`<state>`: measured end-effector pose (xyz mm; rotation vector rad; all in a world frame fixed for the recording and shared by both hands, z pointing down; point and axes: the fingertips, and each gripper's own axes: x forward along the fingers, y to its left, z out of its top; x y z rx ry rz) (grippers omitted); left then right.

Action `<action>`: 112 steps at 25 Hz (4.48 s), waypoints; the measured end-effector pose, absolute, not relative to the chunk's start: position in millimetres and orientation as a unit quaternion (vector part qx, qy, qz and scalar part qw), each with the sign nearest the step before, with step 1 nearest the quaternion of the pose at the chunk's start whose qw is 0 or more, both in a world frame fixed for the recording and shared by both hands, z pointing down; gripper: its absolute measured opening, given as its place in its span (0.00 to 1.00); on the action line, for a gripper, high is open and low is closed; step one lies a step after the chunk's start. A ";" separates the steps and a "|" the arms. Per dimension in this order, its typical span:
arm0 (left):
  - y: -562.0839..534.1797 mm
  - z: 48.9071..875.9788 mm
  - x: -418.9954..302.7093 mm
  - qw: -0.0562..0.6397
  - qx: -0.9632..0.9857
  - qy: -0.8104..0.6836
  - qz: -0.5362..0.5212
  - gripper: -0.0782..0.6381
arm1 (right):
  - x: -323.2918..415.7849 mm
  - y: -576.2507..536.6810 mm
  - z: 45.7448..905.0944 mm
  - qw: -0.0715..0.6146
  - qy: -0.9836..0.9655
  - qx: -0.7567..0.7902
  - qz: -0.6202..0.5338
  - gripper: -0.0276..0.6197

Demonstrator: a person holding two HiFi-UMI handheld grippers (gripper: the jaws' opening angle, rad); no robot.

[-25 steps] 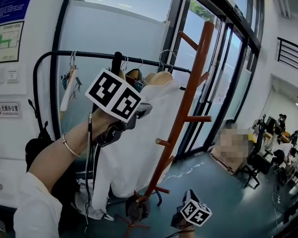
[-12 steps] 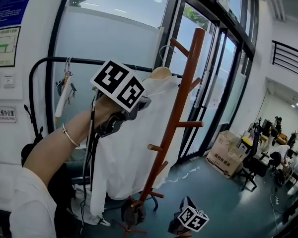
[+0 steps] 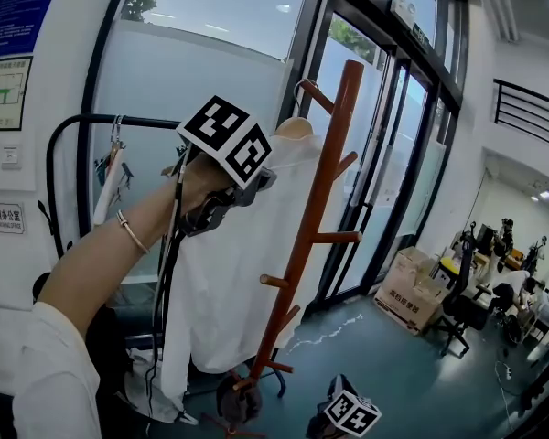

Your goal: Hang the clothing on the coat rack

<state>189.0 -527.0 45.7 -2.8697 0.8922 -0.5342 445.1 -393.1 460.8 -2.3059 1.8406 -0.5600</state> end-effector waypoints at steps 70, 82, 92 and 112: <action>-458.6 27.3 156.7 0.155 -0.944 0.284 -0.068 0.41 | 359.3 -411.0 465.8 0.026 0.644 -0.744 -0.176 0.08; -406.6 51.4 81.5 0.105 -0.961 0.255 0.006 0.41 | 291.9 -405.3 439.8 0.008 0.660 -0.736 -0.149 0.08; -371.2 114.7 55.5 0.062 -0.959 0.275 0.031 0.34 | 277.4 -383.1 419.0 -0.012 0.681 -0.722 -0.120 0.08; -274.7 354.0 98.4 -0.014 -0.908 0.415 0.057 0.12 | 255.6 -261.5 465.0 -0.015 0.714 -0.685 -0.144 0.08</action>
